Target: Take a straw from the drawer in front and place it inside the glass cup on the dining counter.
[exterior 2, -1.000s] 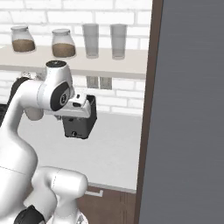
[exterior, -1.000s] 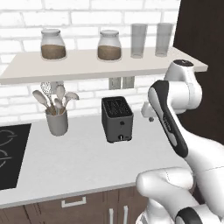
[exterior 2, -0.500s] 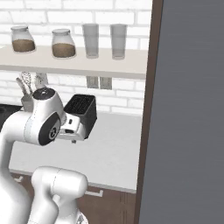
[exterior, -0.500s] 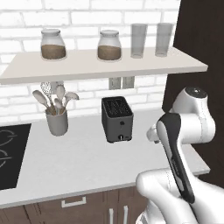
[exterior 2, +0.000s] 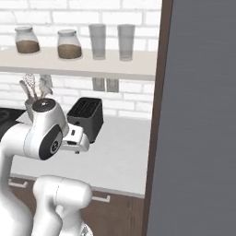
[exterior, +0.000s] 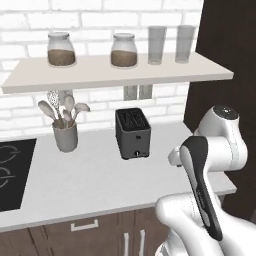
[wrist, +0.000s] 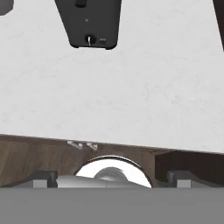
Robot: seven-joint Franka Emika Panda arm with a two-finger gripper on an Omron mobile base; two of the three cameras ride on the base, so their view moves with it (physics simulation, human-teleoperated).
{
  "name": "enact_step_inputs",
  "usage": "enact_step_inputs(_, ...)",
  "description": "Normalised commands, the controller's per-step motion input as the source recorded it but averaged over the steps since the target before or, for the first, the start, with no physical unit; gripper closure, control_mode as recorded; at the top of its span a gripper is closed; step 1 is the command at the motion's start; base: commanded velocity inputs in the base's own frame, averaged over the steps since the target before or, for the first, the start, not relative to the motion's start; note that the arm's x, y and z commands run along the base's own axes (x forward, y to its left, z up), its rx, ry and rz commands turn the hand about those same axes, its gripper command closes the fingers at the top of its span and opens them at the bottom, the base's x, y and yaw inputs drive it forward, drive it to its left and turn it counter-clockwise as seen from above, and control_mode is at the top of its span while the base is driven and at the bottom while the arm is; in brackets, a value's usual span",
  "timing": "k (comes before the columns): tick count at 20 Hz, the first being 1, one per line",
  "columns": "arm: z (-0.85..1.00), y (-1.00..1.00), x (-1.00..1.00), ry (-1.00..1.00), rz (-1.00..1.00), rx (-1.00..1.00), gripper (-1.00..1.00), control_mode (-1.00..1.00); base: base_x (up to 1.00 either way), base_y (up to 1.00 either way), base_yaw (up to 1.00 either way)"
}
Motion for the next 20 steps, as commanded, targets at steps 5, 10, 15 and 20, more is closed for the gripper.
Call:
enact_step_inputs(5, 0.0, 0.0, 0.0, 0.0, 0.0, 0.0, -1.0, 1.0, -0.5, 0.38, -0.08)
enact_step_inputs(10, 0.0, 0.0, 0.0, 0.0, 0.0, 0.0, -1.0, 1.0, -0.34, 0.52, -0.13)
enact_step_inputs(15, 0.0, 0.0, 0.0, 0.0, 0.0, 0.0, -1.0, 1.0, -0.41, 0.46, -0.22)
enact_step_inputs(20, 0.0, 0.0, 0.0, 0.0, 0.0, 0.0, -1.0, 1.0, -0.63, 0.34, -0.36)
